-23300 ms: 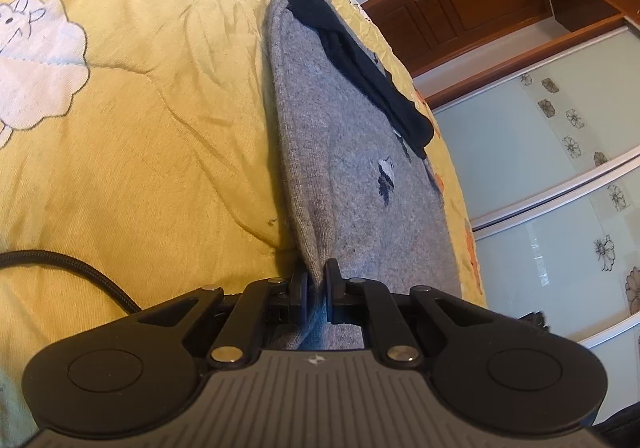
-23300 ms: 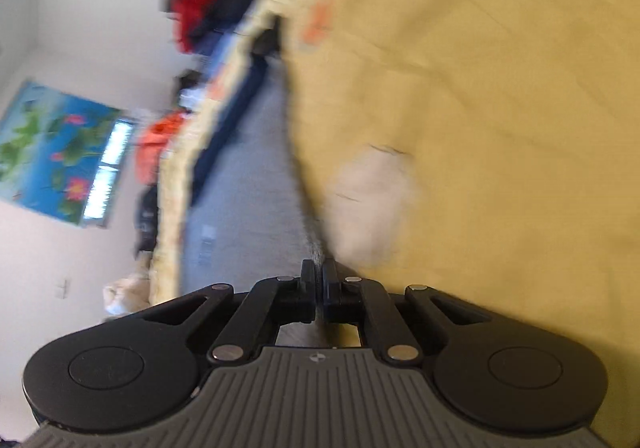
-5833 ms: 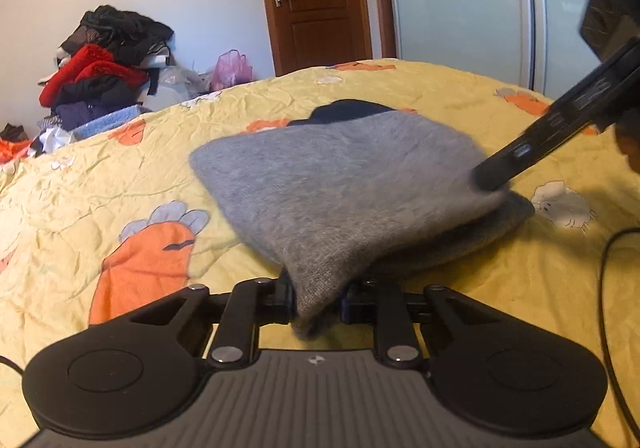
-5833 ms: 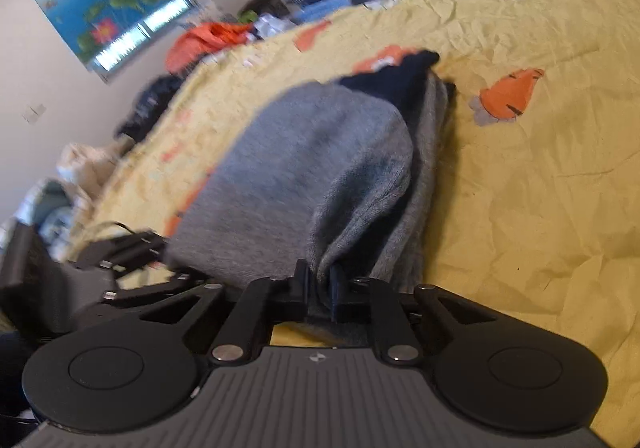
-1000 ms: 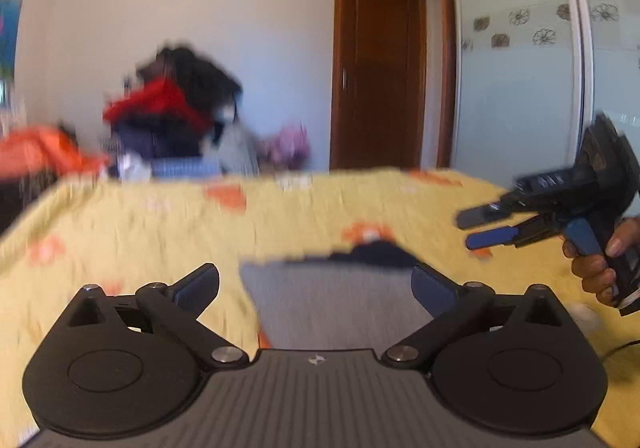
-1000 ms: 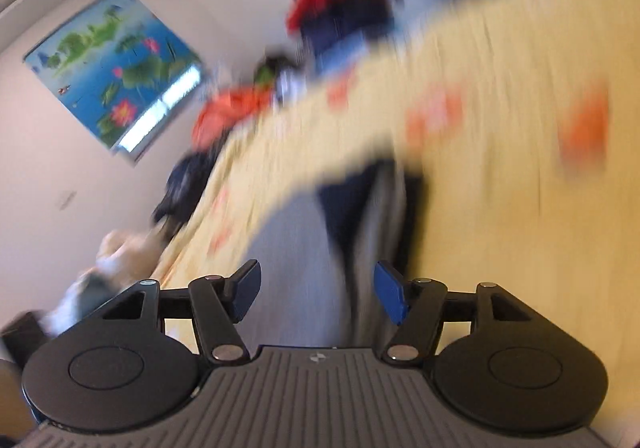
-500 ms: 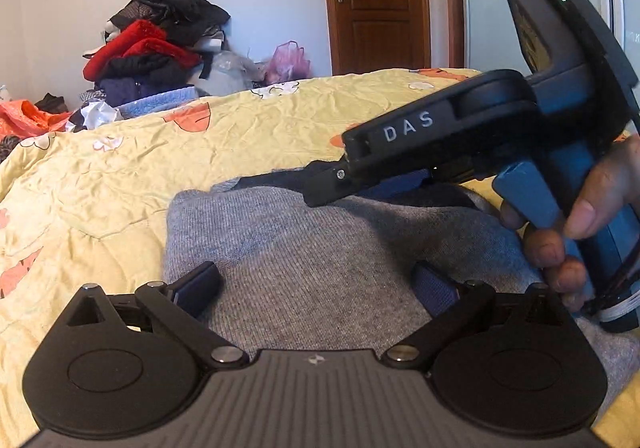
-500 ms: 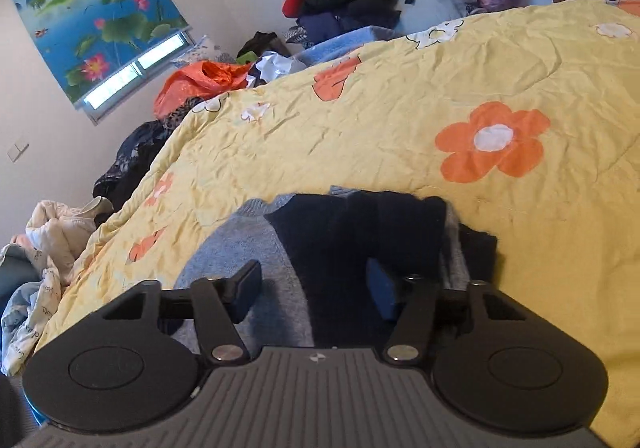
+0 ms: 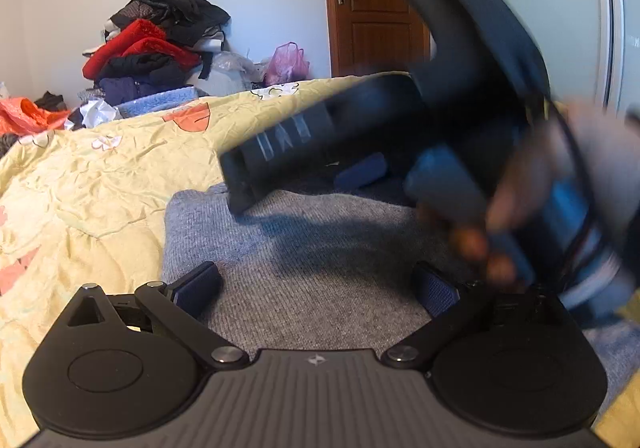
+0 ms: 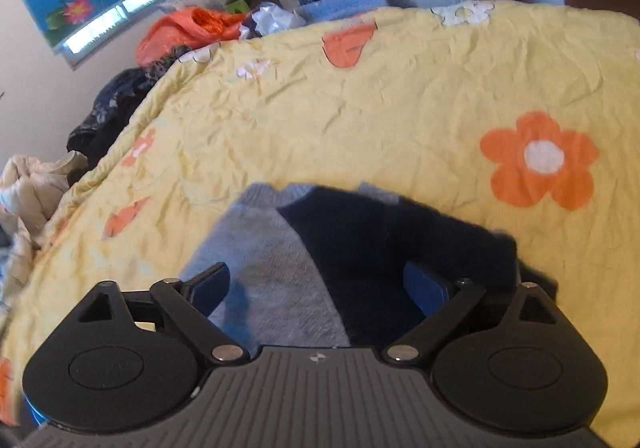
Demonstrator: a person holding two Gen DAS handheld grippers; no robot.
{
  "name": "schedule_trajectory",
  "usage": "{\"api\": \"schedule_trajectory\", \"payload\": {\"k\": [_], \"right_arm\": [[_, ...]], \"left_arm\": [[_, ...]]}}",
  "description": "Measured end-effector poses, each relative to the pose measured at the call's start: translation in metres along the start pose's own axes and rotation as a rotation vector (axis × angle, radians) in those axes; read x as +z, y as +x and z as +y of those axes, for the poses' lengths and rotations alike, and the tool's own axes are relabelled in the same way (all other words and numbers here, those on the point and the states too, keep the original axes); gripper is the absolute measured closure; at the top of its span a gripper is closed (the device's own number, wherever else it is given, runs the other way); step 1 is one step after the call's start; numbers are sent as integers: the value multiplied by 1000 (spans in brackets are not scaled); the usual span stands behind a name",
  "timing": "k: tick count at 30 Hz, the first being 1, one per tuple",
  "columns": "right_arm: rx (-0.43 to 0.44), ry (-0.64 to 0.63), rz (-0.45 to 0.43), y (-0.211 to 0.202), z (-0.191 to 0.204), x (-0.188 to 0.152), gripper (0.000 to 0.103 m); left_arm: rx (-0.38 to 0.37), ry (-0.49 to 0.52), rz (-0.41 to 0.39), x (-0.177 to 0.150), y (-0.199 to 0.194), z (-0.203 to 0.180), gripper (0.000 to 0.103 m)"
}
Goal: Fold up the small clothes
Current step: 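Open both grippers and lift them away from the folded sweater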
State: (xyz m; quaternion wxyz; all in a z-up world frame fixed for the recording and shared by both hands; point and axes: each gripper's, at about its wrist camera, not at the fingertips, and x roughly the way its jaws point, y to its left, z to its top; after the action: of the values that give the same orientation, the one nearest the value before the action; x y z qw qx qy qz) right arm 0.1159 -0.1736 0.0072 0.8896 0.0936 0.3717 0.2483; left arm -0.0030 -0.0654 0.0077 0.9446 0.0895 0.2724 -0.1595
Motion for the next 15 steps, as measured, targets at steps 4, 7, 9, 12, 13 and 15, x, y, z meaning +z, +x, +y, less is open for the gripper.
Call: {"api": "schedule_trajectory", "payload": {"k": [4,7,9,12,13,15], "right_arm": [[-31,-78,-10,-1,8,-10,9],[-92,-41,-52,-21,9,-12,15],[-129,28,-94,-54,9,-23,12],[-91,80,-219,-121,11,-64,0],[-83,89,-251,-139,12,-82,0],[-99,128,-266,-165,13,-120,0]], "left_arm": [[-1,4,-6,0,0,0,0],[9,-16,-86,-8,-22,3,0],[20,-61,-131,-18,-51,8,0],[-56,-188,-164,-38,-97,14,0],[-79,-221,-166,-46,-108,13,0],[-78,-253,-157,-63,-126,5,0]]}}
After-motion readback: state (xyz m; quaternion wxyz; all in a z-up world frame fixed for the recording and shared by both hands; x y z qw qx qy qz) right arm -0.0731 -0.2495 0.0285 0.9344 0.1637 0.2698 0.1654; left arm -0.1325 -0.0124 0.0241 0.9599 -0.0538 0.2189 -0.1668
